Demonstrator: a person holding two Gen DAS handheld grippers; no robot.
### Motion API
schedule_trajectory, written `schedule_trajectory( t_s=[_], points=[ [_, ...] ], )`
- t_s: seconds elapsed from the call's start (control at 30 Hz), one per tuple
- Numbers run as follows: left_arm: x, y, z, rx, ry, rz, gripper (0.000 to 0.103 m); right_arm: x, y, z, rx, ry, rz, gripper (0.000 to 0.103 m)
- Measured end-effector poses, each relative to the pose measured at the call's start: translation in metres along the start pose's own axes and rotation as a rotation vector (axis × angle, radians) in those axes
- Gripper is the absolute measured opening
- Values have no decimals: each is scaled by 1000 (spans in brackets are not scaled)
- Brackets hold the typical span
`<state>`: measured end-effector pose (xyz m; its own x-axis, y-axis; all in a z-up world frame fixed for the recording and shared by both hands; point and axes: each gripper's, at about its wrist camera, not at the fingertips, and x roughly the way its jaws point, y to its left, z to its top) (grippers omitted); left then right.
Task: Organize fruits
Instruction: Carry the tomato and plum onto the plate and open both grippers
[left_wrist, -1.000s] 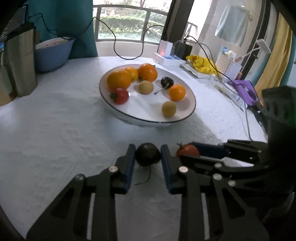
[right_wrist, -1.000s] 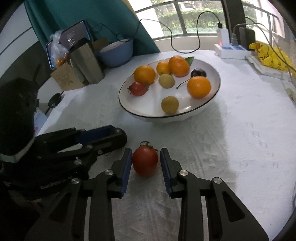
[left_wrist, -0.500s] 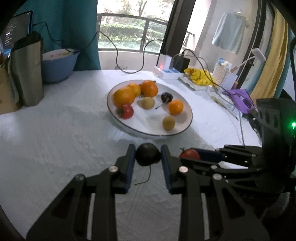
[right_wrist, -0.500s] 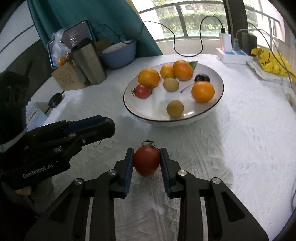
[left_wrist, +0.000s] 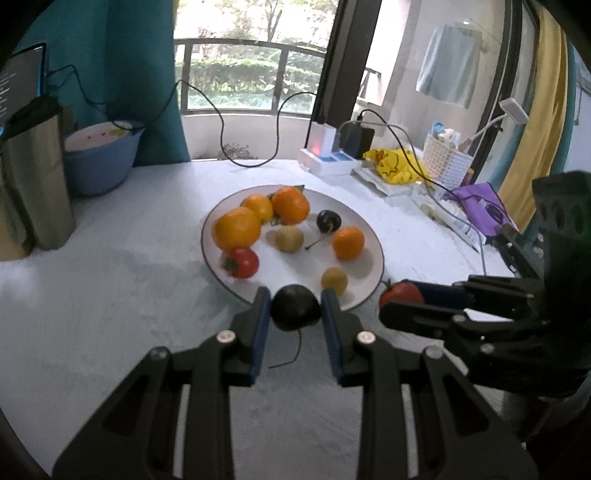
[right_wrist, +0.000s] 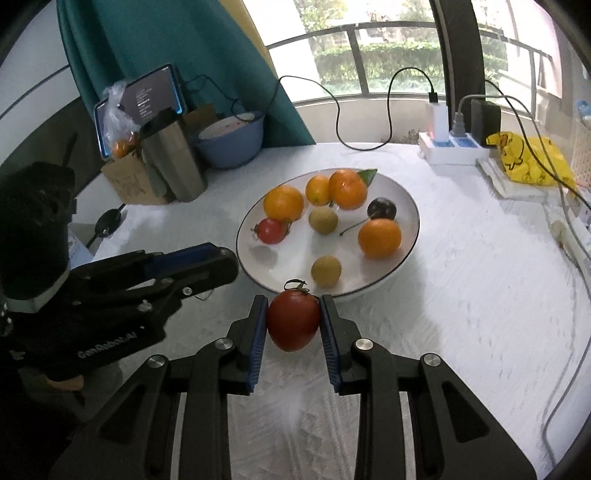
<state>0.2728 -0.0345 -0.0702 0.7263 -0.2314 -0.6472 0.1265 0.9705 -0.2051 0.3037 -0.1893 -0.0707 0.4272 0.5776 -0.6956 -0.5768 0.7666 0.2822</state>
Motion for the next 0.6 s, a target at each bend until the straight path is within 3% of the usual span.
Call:
schedule_trajectory(
  t_s=[0.6],
  points=[
    [49, 19, 13, -69, 64, -7, 29, 34, -18, 32, -7, 11, 2, 30]
  ],
)
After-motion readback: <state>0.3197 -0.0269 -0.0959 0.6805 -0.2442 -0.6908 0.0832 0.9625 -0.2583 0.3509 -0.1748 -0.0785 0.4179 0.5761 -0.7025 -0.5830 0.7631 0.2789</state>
